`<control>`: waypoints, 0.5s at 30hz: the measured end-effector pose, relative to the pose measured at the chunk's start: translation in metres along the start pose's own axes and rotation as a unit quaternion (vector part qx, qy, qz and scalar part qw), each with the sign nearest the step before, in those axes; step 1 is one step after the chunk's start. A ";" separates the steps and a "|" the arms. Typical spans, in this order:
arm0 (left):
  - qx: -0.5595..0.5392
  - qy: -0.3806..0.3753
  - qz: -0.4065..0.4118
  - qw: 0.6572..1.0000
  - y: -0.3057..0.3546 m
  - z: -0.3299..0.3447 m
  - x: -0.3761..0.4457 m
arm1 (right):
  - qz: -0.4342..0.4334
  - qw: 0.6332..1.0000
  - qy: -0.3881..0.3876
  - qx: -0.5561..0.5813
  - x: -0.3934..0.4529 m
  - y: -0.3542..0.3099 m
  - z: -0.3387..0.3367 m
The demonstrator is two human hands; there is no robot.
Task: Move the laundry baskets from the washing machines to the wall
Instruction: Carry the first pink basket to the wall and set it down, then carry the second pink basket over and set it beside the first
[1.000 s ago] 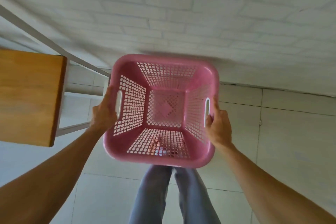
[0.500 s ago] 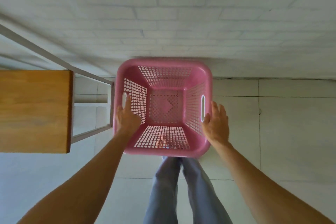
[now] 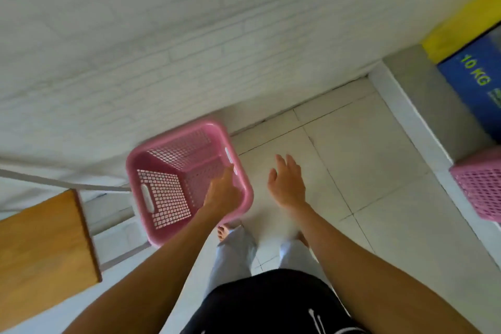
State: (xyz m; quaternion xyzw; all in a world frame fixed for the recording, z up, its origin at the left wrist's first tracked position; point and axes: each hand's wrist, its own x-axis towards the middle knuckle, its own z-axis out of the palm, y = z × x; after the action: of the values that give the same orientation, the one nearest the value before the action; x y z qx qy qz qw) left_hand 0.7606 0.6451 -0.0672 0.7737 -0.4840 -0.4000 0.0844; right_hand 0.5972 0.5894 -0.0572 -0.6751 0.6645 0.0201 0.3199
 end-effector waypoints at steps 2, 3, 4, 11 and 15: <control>0.034 -0.043 0.026 0.998 0.039 0.012 -0.004 | 0.017 0.999 0.023 0.014 -0.011 0.030 -0.020; 0.049 -0.060 0.043 0.996 0.060 0.019 -0.004 | 0.033 0.999 0.032 0.024 -0.017 0.047 -0.031; 0.064 -0.077 0.056 0.993 0.084 0.026 -0.005 | 0.049 0.997 0.041 0.035 -0.023 0.066 -0.041; 0.133 -0.120 0.158 0.971 0.257 0.128 -0.019 | 0.168 0.970 0.091 0.147 -0.056 0.241 -0.128; 0.170 -0.150 0.215 0.950 0.357 0.199 -0.033 | 0.242 0.938 0.154 0.194 -0.074 0.345 -0.189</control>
State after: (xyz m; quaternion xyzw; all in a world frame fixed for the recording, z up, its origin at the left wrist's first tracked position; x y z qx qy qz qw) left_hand 0.3709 0.5379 0.0029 0.5852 -0.7066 -0.3959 -0.0380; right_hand 0.1992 0.5982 -0.0134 -0.4135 0.8398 -0.1366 0.3242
